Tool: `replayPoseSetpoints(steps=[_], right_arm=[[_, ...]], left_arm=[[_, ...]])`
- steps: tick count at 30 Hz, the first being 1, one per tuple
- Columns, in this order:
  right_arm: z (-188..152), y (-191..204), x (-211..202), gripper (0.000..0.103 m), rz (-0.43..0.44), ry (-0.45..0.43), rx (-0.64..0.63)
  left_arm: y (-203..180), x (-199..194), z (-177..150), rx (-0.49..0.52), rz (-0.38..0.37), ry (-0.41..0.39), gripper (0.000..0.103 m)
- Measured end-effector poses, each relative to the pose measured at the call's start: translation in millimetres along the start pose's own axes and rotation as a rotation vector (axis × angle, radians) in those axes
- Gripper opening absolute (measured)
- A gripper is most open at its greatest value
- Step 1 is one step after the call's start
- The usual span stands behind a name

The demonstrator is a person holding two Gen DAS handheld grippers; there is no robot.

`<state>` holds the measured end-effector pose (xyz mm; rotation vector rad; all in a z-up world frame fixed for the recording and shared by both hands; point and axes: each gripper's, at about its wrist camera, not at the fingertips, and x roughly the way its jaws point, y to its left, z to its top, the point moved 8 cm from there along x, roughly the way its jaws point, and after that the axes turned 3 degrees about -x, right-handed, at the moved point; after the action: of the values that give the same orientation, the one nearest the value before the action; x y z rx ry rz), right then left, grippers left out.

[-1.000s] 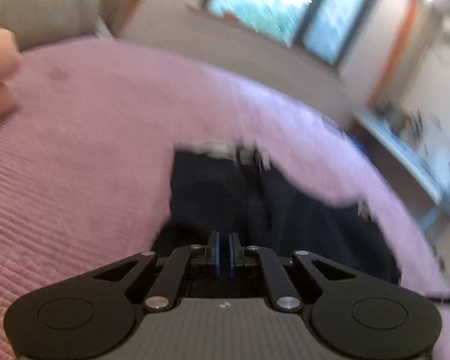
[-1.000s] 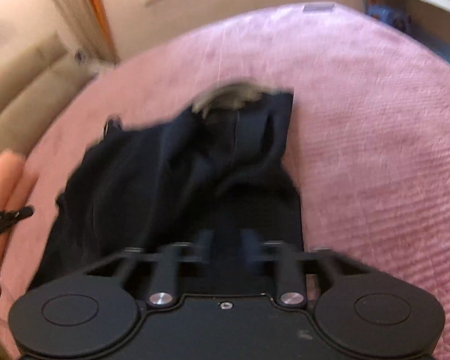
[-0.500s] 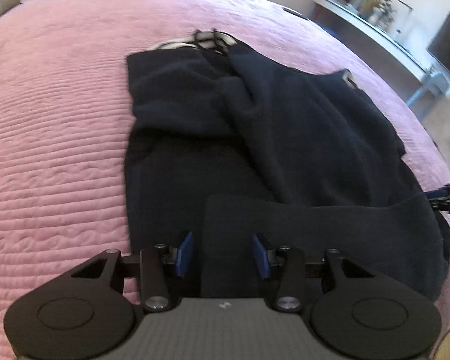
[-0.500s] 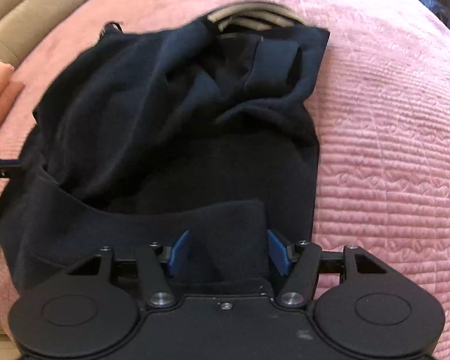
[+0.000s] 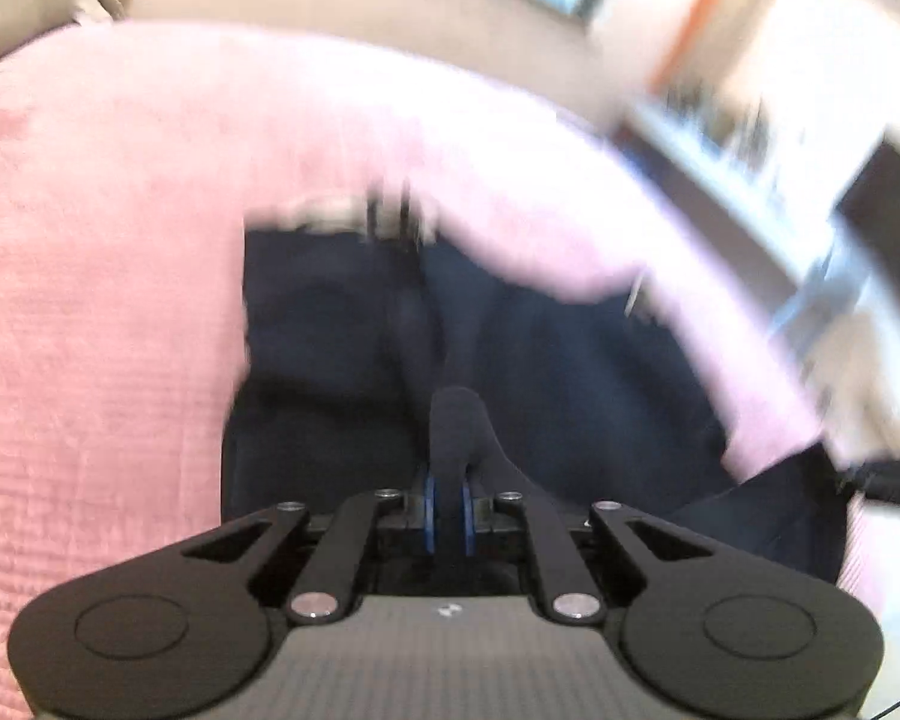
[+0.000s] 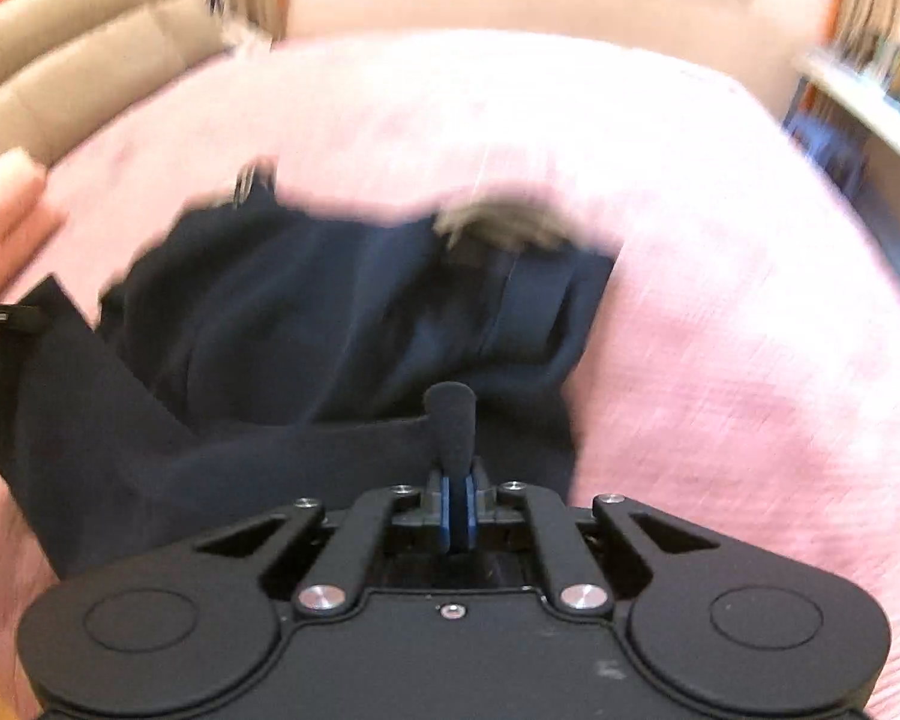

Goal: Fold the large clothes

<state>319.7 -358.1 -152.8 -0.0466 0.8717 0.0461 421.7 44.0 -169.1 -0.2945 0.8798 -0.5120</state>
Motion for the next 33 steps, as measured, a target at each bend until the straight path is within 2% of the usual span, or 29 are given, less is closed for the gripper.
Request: replayPoseSetpoints(steps=[3, 5, 9, 14, 18, 22, 23, 25, 26, 27, 29, 33], right_arm=[[43, -16, -4, 0.006, -0.030, -0.093, 0.016], [76, -24, 11, 0.006, -0.056, -0.153, 0.003], [132, -38, 59, 0.006, -0.082, -0.227, -0.004], [168, -61, 135, 0.005, -0.148, -0.207, 0.021], [167, -71, 201, 0.005, -0.182, -0.128, 0.036], [150, -78, 255, 0.006, -0.227, -0.028, 0.045], [145, -79, 264, 0.006, -0.231, -0.002, 0.044], [137, -80, 276, 0.013, -0.235, 0.050, 0.032], [136, -81, 277, 0.016, -0.244, 0.061, 0.015], [136, -81, 273, 0.031, -0.246, 0.062, 0.001], [139, -85, 261, 0.049, -0.235, 0.076, 0.029], [154, -75, 200, 0.049, -0.234, 0.008, 0.069]], left_arm=[[3, -14, 42, -0.023, -0.003, -0.101, 0.009], [10, -6, 73, -0.023, 0.008, -0.155, 0.009], [26, 36, 132, -0.049, 0.035, -0.238, 0.009], [45, 107, 180, -0.054, 0.094, -0.251, 0.010], [65, 170, 191, -0.062, 0.142, -0.215, 0.010], [87, 221, 175, -0.052, 0.213, -0.143, 0.010], [92, 228, 169, -0.047, 0.249, -0.130, 0.001], [108, 238, 158, -0.050, 0.328, -0.100, 0.000], [113, 237, 154, -0.062, 0.339, -0.086, 0.001], [115, 236, 152, -0.079, 0.327, -0.080, 0.001], [114, 224, 153, -0.078, 0.324, -0.079, 0.007], [87, 179, 164, -0.036, 0.347, -0.148, 0.010]])
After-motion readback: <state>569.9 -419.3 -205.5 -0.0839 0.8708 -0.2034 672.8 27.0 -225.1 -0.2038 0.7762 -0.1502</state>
